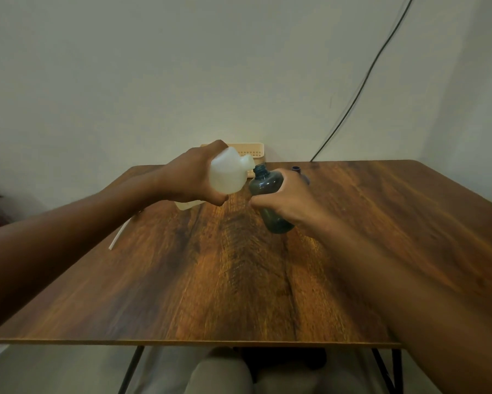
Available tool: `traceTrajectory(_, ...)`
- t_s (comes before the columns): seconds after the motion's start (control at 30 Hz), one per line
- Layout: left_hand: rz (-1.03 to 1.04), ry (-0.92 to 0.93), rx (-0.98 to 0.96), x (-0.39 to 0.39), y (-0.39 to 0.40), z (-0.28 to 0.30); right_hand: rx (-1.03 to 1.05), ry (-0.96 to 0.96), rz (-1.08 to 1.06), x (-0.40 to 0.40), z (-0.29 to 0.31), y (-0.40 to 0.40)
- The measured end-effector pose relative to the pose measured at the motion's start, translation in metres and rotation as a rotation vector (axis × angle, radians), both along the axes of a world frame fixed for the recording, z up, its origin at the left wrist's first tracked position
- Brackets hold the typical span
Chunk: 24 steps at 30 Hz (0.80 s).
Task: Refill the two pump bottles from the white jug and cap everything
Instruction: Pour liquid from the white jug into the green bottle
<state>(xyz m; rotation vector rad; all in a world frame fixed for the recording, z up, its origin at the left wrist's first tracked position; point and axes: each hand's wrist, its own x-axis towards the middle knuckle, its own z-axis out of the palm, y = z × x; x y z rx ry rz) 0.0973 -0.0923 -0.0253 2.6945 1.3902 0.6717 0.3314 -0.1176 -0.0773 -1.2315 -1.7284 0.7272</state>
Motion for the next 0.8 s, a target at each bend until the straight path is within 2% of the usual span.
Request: traceTrajectory(0.8, 0.002, 0.114, -0.017, 0.002, -0.008, 0.019, -0.043, 0.059, 0.012, -0.004, -0.003, -0.004)
